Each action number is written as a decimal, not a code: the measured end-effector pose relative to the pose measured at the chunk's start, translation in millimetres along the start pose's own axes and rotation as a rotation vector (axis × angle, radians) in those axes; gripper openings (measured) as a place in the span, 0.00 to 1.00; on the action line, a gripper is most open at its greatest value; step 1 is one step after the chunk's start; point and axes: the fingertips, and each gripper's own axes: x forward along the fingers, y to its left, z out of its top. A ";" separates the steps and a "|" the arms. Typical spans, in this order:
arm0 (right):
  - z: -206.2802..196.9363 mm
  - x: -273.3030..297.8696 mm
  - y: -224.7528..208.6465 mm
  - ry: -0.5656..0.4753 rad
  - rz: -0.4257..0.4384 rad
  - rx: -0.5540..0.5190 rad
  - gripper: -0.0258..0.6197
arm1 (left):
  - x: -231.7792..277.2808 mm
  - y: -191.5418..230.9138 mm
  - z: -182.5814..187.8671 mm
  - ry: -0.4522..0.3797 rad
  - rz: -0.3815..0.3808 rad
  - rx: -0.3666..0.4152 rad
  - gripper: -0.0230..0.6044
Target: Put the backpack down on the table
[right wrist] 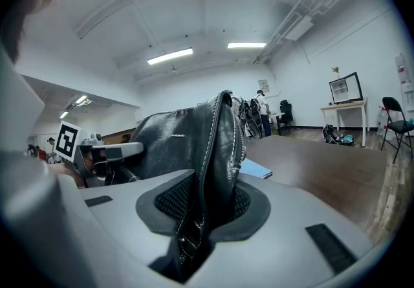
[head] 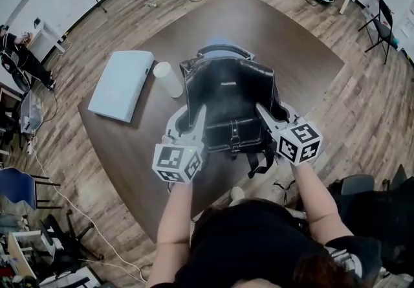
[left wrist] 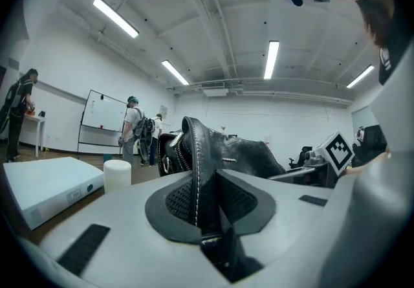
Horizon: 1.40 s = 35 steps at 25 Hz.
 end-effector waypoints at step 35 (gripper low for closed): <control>-10.2 -3.6 -6.5 0.101 -0.061 -0.049 0.39 | -4.0 18.6 -28.2 0.109 -0.033 -0.055 0.40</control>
